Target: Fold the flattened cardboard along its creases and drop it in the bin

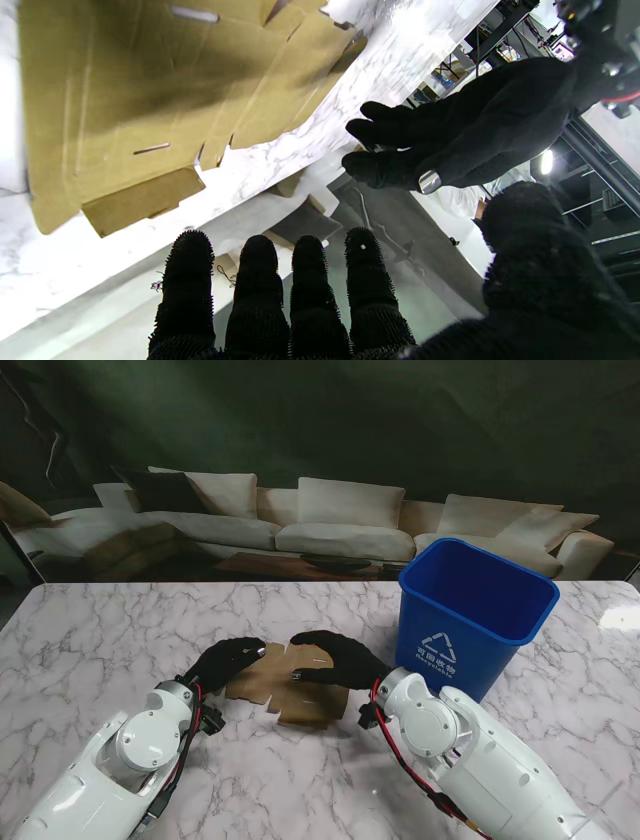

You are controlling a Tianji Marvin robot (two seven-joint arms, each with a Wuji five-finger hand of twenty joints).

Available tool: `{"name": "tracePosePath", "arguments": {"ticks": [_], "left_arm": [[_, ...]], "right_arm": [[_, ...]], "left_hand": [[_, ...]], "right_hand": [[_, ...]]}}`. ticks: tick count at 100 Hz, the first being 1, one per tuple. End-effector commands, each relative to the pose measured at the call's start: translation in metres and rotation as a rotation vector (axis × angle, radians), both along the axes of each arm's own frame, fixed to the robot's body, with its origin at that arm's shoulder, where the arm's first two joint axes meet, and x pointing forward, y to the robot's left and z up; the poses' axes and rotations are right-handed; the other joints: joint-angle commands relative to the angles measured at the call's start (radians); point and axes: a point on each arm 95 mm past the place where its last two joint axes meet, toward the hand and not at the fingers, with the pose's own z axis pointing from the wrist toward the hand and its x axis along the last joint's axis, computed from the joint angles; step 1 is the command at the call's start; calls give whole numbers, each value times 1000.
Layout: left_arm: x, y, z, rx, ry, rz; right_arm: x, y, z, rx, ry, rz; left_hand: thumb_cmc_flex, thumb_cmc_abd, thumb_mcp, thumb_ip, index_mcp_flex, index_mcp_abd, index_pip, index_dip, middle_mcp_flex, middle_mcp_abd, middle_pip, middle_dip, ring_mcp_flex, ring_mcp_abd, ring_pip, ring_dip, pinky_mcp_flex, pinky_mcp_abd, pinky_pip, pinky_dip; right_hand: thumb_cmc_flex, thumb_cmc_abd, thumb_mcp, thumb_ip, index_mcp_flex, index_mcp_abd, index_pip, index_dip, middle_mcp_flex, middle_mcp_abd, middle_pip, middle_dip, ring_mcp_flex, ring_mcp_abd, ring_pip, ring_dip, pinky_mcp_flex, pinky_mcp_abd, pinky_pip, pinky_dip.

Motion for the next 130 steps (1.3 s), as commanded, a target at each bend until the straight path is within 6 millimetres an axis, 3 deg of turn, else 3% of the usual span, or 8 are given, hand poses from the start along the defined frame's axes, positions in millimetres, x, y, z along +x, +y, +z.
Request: {"name": "tracePosePath", "arguments": {"ticks": [1,18,42,65,83,90,101,130], "left_arm": [[0,-3,1,-4,5,-15],[1,-5,1,-6,3,-18],[1,-5,1,-6,2,-18],[0,-4,2,-7,-1,-14],[0,-3,2,-7,-5,-11],[0,-3,3,-6,-8,-10],[0,-3,3,-7,-7,-10],[0,-4,1,-6,1,-18]], "right_arm": [[9,5,9,6,-15,2],[28,12,9,-19,-3,2],[55,13,0,-99,23,-33],[76,20,-8,-139,66,-85],[88,24,-16,-207,68,-93],[92,25,-19,-236,64,-99],[98,24,-24,-283,53,-111],[109,22,-34,-371,35,-138]], "left_hand": [[-17,48,-6,27,11,-17,1,0,24,-4,8,11,7,-4,-4,-1,-7,16,-11,8],[-16,48,-5,27,11,-17,1,0,24,-5,8,11,7,-4,-4,-1,-6,15,-11,8],[-17,49,-6,27,10,-17,1,0,24,-5,8,11,7,-5,-4,-1,-7,16,-11,8],[-17,48,-6,27,10,-18,1,0,24,-5,8,11,7,-5,-4,-1,-7,16,-11,8],[-17,49,-6,27,10,-17,1,0,24,-4,8,11,7,-5,-4,-1,-6,15,-12,8],[-17,49,-5,27,11,-19,1,0,25,-6,9,11,7,-4,-4,-1,-6,16,-12,8],[-17,49,-6,27,10,-18,1,0,24,-3,8,11,7,-4,-4,-1,-7,17,-12,8],[-18,48,-6,27,10,-19,1,0,24,-5,8,11,8,-4,-4,-1,-6,16,-12,8]], "right_hand": [[11,22,-11,20,29,-25,15,-12,21,-7,32,13,33,-25,23,21,10,-45,27,-4],[22,19,-13,20,32,-11,18,-17,23,-14,45,19,29,-46,24,17,5,-71,40,-16],[20,17,-19,20,10,-8,1,-58,-14,-48,-52,-26,-84,-115,-57,-67,-63,-118,-53,-128],[50,30,-38,19,-8,79,-35,-107,-111,1,-95,-45,-167,-98,-80,-111,-118,-152,-147,-213],[65,27,-56,21,-112,124,-105,-143,-154,28,-85,-43,-179,-73,-80,-115,-137,-153,-160,-237],[64,12,-57,22,-122,112,-105,-139,-157,31,-89,-46,-182,-64,-79,-115,-141,-144,-158,-239],[36,-31,-8,23,-138,92,-43,-53,-153,35,-101,-56,-185,-47,-75,-104,-152,-128,-136,-252],[-16,-95,106,9,-115,142,-90,-6,-155,50,-87,-50,-185,-47,-74,-103,-150,-133,-105,-248]]}}
